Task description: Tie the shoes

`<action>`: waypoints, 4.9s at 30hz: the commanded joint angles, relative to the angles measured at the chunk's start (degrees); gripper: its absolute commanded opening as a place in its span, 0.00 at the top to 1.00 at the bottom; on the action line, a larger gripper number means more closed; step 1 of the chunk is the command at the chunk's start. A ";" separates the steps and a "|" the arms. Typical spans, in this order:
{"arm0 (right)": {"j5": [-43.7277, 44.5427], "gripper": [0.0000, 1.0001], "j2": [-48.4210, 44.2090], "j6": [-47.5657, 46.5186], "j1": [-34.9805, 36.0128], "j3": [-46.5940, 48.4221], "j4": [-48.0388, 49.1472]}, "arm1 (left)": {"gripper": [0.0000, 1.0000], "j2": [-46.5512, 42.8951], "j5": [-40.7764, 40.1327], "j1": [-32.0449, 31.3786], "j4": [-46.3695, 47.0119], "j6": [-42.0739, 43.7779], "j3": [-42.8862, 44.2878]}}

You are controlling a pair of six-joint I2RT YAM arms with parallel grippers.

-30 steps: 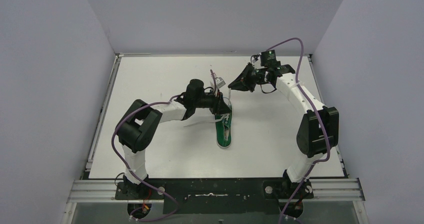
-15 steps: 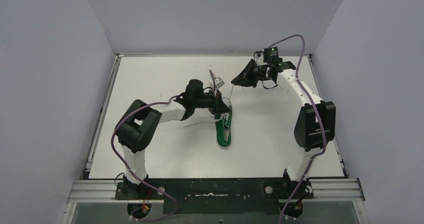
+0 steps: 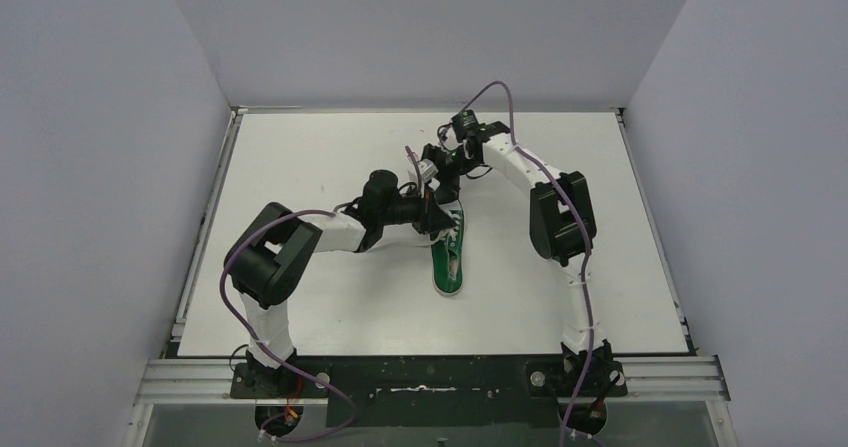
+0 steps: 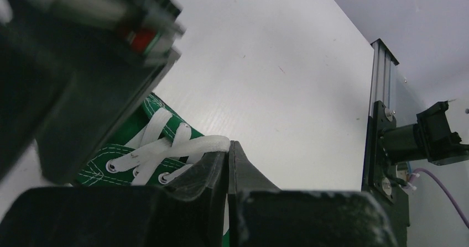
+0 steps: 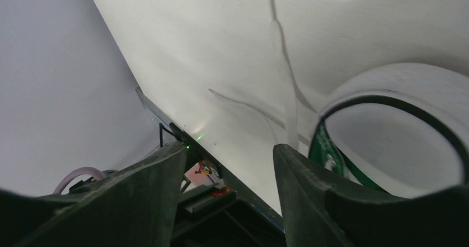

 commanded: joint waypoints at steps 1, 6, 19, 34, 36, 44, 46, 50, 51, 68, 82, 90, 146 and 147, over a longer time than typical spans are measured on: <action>0.99 0.35 -10.23 -6.58 -7.38 -1.20 -3.71 | 1.00 -2.89 -0.78 0.22 2.38 -3.46 1.61; 6.61 0.26 -16.53 -16.26 -12.90 -8.61 -8.58 | 1.00 -2.74 -1.32 0.89 -2.97 -9.35 3.94; 20.30 0.26 -53.98 -47.19 4.78 -48.68 26.84 | 1.00 0.38 2.38 3.12 -24.07 -14.45 13.75; 32.78 0.34 -38.41 -103.31 25.82 -46.25 28.68 | 1.00 3.17 8.30 3.89 -25.44 -16.13 15.92; 36.21 0.34 -35.16 -106.51 27.03 -45.68 30.52 | 1.00 3.74 8.90 3.89 -25.73 -16.12 16.51; 45.63 0.37 -27.97 -112.14 28.51 -45.23 38.06 | 1.00 3.86 9.53 4.35 -25.90 -15.38 15.99; 48.69 0.37 -26.48 -112.63 28.55 -46.44 41.71 | 1.00 4.08 9.34 4.57 -26.34 -14.93 15.70; 52.15 0.63 -26.20 -112.72 28.63 -50.57 50.34 | 1.00 4.34 10.00 4.77 -24.13 -15.89 14.97; 51.99 0.76 -27.28 -111.62 28.70 -51.20 50.63 | 1.00 4.28 9.92 4.77 -23.64 -16.27 14.92; 16.03 1.00 -60.18 -14.76 6.79 -68.61 61.74 | 1.00 2.00 7.98 5.90 -29.86 -20.41 17.00; 7.92 0.93 -38.02 28.51 -11.50 -61.77 82.01 | 1.00 2.46 7.29 5.65 -32.59 -21.48 17.08; 18.83 0.77 -29.35 11.84 -12.21 -43.12 38.04 | 1.00 3.01 7.66 5.56 -33.19 -21.65 17.67; 15.51 0.39 -41.11 -56.60 3.81 -70.03 76.67 | 1.00 3.57 11.42 7.01 -23.51 -31.06 13.96; 15.93 0.39 -40.91 -56.69 3.83 -69.96 76.84 | 1.00 3.55 11.43 7.04 -23.47 -31.10 13.90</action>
